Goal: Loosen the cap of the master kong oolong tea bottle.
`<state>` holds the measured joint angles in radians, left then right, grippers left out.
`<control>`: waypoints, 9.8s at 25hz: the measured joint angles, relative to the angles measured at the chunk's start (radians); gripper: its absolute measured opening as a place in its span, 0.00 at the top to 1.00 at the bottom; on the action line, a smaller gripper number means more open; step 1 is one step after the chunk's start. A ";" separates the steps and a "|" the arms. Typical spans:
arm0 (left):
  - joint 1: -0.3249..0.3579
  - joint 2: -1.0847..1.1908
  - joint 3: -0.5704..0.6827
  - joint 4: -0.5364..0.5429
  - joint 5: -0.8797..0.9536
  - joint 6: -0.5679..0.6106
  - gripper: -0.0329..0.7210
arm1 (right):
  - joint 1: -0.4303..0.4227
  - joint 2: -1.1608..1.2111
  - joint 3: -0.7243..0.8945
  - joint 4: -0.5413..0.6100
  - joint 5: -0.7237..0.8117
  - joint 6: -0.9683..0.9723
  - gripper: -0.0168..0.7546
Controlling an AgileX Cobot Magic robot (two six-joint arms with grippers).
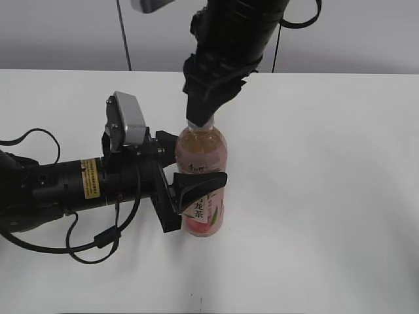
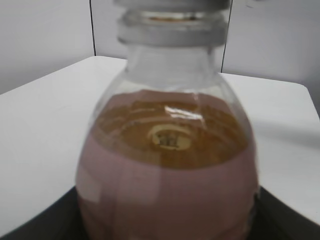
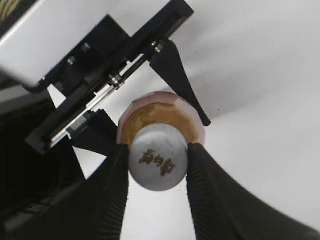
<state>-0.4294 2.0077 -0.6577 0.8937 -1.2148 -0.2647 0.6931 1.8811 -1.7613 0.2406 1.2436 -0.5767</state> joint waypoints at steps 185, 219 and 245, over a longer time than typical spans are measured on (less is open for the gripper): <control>0.002 0.000 -0.007 0.068 -0.006 -0.001 0.38 | 0.007 -0.044 -0.019 -0.206 -0.022 -2.203 0.62; 0.002 0.000 -0.007 0.061 -0.007 -0.001 0.38 | -0.423 0.234 0.311 -0.213 -0.057 -0.788 0.62; 0.002 0.000 -0.007 0.056 -0.005 -0.001 0.38 | -0.417 -0.051 -0.023 -0.271 -0.027 0.179 0.29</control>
<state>-0.4278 2.0077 -0.6646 0.9493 -1.2196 -0.2660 0.2759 1.8299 -1.7846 -0.0300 1.2169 -0.3978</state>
